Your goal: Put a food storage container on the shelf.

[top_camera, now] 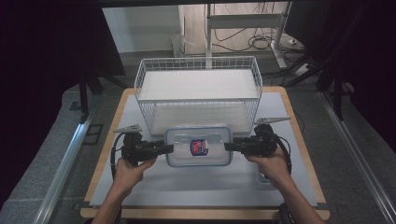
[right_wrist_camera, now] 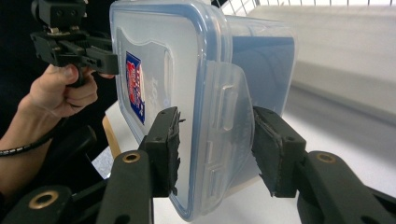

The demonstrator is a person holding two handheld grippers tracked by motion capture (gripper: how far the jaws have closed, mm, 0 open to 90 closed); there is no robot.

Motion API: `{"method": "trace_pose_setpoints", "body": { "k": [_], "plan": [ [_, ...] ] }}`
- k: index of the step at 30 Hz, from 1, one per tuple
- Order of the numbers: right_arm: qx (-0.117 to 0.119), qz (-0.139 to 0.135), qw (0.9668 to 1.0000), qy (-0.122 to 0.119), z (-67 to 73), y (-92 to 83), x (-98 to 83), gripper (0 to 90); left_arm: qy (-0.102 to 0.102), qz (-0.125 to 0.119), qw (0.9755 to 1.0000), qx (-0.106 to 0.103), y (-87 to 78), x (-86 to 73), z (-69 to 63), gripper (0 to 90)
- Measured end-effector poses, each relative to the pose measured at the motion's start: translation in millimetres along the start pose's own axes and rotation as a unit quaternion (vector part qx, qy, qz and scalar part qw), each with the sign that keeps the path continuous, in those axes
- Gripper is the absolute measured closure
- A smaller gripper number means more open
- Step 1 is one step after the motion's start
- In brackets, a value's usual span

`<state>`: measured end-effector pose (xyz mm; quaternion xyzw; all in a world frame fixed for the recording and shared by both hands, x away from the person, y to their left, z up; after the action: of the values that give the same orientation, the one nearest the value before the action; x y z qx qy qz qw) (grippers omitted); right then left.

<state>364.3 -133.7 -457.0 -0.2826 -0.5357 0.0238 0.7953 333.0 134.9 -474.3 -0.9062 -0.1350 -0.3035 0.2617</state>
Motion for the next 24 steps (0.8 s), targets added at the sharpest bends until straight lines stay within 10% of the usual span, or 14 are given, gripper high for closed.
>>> {"method": "trace_pose_setpoints", "body": {
  "k": [24],
  "plan": [
    [0.001, -0.054, 0.9985, -0.007, -10.8, -18.0, 79.2, 53.6, 0.016, -0.029, 0.9994, -0.011, -20.9, 76.6, -26.5, 54.6]
  ]
}}
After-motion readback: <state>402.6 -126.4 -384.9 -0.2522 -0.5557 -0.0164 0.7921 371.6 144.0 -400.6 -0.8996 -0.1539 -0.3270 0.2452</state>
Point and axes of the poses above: each handheld gripper's, and its own axes: y roughly forward along the jaws, x roughly out of its top, z roughly to its left, the point moved 8 cm from there along y, roughly forward along the jaws, and after that the axes turned 14 degrees about -y, right-handed, at the moved point
